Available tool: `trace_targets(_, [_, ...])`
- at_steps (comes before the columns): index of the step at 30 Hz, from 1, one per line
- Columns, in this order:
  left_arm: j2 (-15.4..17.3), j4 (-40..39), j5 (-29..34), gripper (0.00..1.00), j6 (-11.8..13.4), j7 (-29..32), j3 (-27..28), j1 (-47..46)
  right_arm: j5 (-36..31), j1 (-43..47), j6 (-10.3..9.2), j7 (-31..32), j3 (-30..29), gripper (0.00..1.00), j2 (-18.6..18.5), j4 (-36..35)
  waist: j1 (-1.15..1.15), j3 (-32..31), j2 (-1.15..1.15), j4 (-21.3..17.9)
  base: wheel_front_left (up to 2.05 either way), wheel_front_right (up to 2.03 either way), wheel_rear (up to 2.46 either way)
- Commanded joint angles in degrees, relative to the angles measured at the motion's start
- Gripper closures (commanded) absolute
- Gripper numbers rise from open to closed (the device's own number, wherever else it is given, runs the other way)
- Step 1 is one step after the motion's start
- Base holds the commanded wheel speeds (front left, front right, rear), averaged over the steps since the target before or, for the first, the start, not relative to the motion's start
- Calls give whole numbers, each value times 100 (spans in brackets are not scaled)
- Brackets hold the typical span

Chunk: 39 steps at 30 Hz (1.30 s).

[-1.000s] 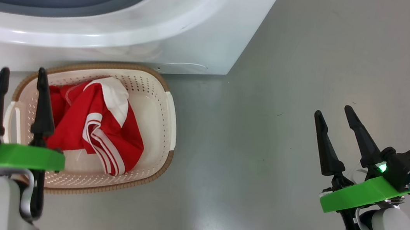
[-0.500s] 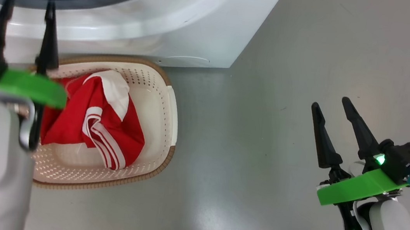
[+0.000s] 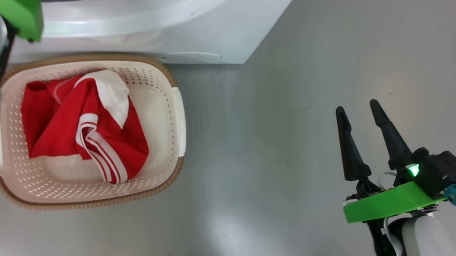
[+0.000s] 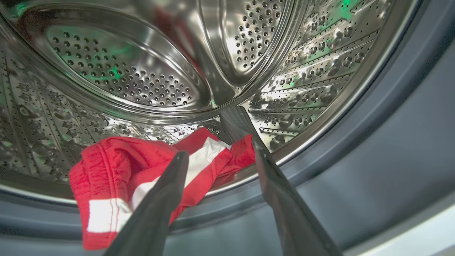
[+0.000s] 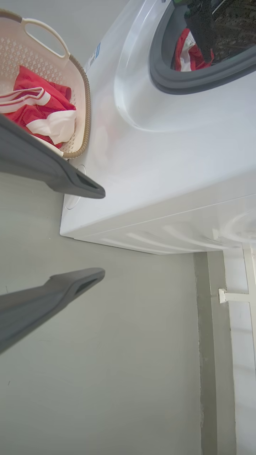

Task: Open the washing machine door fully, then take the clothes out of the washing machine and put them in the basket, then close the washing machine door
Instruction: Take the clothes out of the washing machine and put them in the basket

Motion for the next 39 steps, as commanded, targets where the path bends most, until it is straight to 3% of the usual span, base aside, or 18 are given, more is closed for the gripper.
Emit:
trace_targets(1, [321,76,137,0,17,23,20,-254,-33,54,9,-68,145,0,21,-115,0,52,0,-53,0,0,0])
trace_targets(10, [525,1330,517,0,225,339,-341,-1295,-22,-61,9,-68,291,0,100,-113,0,194,0,-235,0,0,0])
trace_targets(19, [715,2036,874,0,381,629,-732,-1888,4,-97,9,-68,407,0,157,-88,0,297,0,-392,0,0,0])
trace_targets(29, [990,2375,1209,0,536,1025,-1152,-2242,56,-165,9,-68,584,0,222,-68,0,401,0,-612,0,0,0])
trace_targets(39, [1234,2471,1164,0,639,1237,-1240,-2302,97,-163,9,-68,675,0,258,-45,0,463,0,-755,0,0,0])
